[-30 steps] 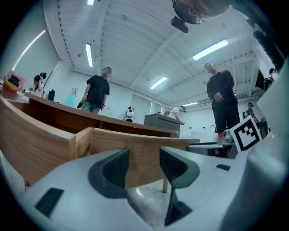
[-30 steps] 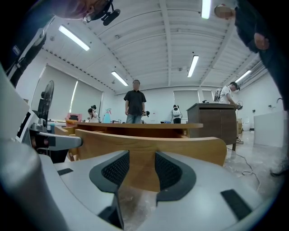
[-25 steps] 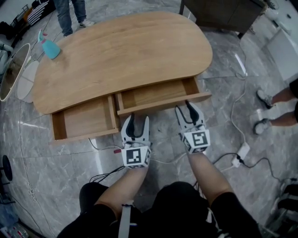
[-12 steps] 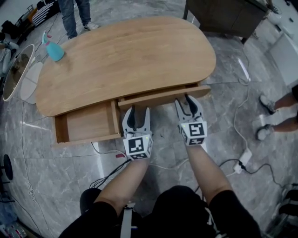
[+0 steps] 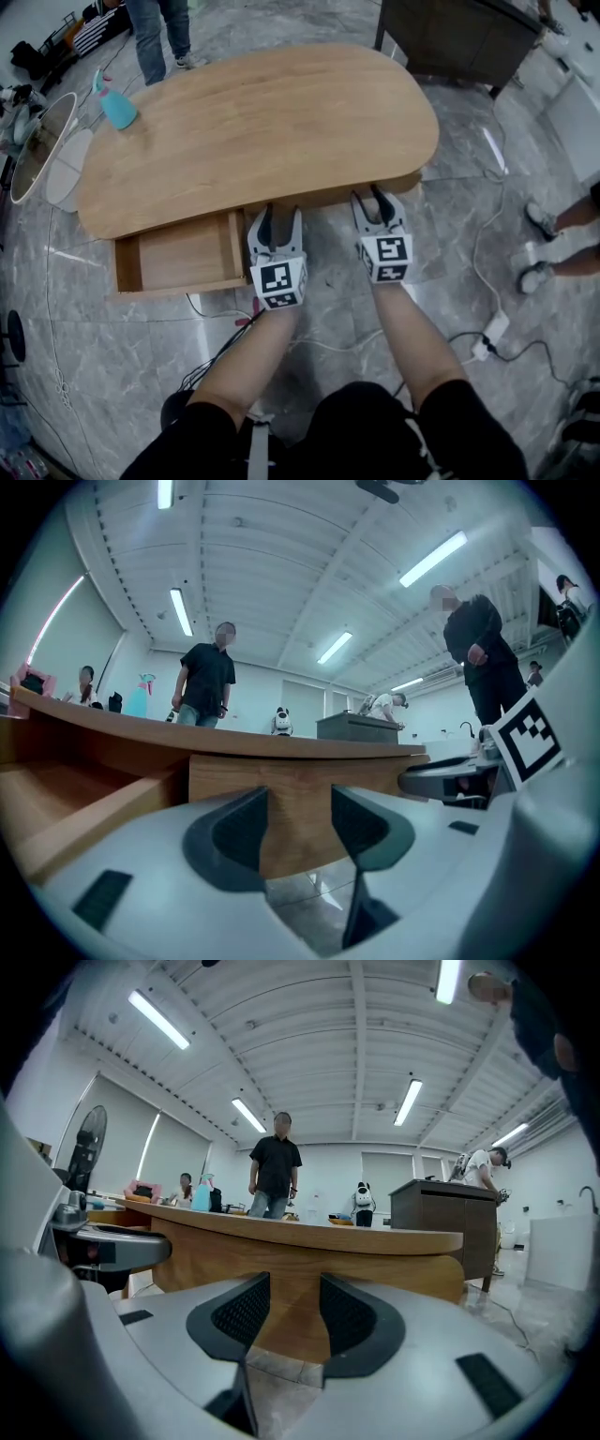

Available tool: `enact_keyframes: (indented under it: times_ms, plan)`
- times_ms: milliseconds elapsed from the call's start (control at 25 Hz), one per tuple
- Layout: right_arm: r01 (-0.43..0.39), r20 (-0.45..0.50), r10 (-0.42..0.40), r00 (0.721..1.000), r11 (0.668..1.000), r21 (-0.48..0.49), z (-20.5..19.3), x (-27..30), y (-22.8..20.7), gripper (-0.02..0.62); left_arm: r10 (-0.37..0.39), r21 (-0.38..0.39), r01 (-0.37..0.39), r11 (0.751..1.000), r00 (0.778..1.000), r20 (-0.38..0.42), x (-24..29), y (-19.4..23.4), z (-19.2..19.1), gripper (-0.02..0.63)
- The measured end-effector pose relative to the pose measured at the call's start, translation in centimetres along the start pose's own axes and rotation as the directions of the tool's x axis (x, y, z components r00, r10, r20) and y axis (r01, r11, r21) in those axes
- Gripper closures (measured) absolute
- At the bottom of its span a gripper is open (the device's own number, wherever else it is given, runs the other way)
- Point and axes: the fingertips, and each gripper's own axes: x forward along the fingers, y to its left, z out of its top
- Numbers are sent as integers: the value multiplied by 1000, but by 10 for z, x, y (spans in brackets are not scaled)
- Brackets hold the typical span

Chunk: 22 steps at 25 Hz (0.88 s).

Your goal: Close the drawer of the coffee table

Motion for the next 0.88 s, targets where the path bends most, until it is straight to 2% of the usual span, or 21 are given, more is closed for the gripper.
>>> enact_keyframes:
  times_ms: [160,480,680,880]
  plan:
    - [-22,1,22,1000,1000,8,10,10,5,430,4,3,-4,1000,1000,-5,11,5,2,410]
    - [1,8,-1,1000,1000,-20,6,23,-4,439,7,23,-6,1000,1000,-16,20,11,1,410]
    - [-15,-2,15,1000,1000,-16,11,14,6,439,-54,48,55,997,998,-22,16,-2,-1,410]
    - [-57,4,57,998,998,-30,6,-14,31,439,-80,36,81,996,997,-11,-4,-16,-9,410]
